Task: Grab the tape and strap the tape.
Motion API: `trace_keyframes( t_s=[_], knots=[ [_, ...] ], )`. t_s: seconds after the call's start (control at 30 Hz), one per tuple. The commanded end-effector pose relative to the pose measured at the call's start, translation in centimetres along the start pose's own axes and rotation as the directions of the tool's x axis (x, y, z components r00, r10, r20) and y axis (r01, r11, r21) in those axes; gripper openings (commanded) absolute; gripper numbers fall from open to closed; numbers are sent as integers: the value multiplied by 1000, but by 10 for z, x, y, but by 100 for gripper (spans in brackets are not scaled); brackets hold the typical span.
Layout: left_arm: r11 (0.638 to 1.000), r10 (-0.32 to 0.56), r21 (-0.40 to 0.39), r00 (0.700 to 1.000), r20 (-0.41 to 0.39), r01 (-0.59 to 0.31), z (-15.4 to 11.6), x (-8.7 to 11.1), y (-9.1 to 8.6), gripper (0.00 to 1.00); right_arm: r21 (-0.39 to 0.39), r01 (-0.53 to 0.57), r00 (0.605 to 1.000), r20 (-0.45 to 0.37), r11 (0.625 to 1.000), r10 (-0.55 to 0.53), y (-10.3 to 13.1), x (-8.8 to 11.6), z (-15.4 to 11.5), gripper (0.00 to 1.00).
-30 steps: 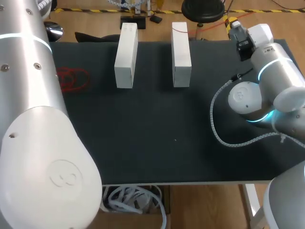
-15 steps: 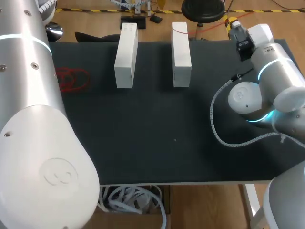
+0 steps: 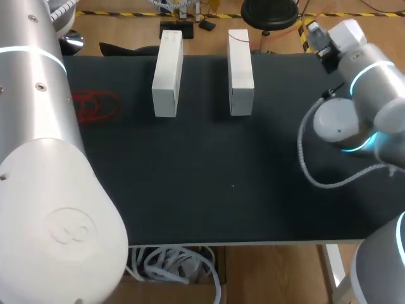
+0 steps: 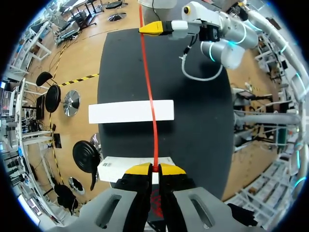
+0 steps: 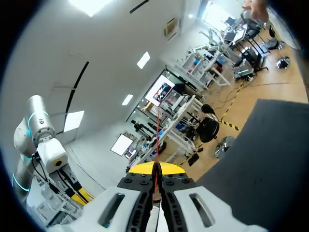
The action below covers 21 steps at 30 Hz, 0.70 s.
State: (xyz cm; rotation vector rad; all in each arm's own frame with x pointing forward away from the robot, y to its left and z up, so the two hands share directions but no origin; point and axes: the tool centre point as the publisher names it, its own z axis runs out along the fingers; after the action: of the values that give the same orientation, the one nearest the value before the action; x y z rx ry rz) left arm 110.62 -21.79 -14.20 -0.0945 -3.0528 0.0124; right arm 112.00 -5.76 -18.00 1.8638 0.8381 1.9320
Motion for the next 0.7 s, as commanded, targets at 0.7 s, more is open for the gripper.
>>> trace_keyframes(
  t_s=[0.7],
  knots=[
    [1000,-1,-6,1000,-3,1,-2,-1,-1,0,394,856,419,-150,334,-895,15,20,1,0]
  ],
)
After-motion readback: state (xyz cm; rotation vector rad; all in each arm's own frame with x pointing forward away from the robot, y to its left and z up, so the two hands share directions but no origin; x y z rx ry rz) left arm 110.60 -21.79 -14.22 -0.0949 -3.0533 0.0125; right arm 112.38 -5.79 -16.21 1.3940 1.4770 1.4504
